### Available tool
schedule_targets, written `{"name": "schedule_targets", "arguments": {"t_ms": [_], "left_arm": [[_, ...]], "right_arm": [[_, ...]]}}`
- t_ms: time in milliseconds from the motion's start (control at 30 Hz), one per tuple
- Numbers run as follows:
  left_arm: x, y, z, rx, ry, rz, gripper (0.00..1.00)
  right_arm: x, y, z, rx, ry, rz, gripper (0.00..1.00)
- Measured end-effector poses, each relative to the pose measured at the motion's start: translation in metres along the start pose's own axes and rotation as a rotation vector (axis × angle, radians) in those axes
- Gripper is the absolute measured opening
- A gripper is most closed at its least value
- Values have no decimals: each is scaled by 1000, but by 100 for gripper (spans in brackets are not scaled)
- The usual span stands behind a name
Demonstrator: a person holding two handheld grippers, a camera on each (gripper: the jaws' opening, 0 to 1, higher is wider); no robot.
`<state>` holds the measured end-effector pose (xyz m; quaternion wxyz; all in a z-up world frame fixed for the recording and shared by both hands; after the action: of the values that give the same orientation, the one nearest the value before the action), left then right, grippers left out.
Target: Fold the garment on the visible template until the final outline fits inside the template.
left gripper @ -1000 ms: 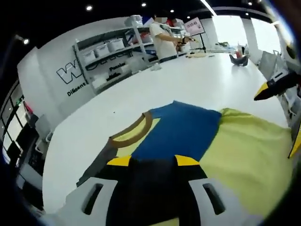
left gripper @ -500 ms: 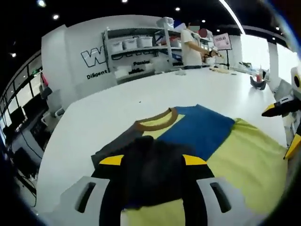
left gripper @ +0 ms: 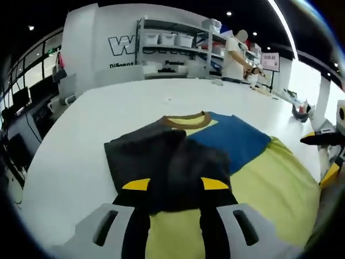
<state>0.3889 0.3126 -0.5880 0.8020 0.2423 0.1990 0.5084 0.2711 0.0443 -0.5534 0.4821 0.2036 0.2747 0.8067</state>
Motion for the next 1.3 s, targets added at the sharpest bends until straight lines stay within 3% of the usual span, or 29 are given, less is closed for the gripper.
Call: {"name": "schedule_targets", "arguments": {"t_ms": [200, 400, 533, 600, 700, 800, 933, 967, 1033, 1133, 1300], "left_arm": [[-4, 5, -6, 7, 51, -26, 16], [-3, 4, -7, 13, 133, -37, 11], [-3, 6, -7, 16, 189, -45, 1], [-7, 7, -5, -15, 248, -98, 0], [-8, 9, -4, -5, 250, -105, 0], [-13, 15, 7, -51, 314, -171, 0], [-16, 20, 18, -69, 326, -216, 0], [-21, 21, 26, -84, 356, -261, 0], [-24, 22, 32, -96, 371, -287, 0], [-29, 20, 48, -111, 303, -296, 0], [-46, 12, 67, -122, 312, -357, 0]], "right_arm": [[0, -1, 0, -4, -13, 2, 92], [-1, -1, 0, -3, -10, 0, 92], [-2, -1, 0, -3, -11, -2, 92], [-3, -1, 1, -8, -7, -4, 93], [-3, -1, 5, -32, 6, -5, 94], [-2, -1, 6, -40, 21, -4, 96], [2, -2, 6, -38, 45, 7, 97], [3, -3, 6, -32, 56, 6, 97], [4, -4, 6, -25, 71, 2, 97], [3, -4, 7, -29, 67, 6, 97], [0, -3, 7, -37, 49, -3, 97]]}}
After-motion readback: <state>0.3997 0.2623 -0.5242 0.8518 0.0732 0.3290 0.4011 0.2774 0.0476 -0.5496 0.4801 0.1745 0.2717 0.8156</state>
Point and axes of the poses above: the point that each gripper's makers call its tool centre point, and the gripper's own axes: y roughly backward along the fingers, x roughly to its left, z roughly out of its top, the point moved 7 cm from there along y, roughly backward along the fingers, and after that the axes turned 4 degrees about x, right-handed, at the moved point
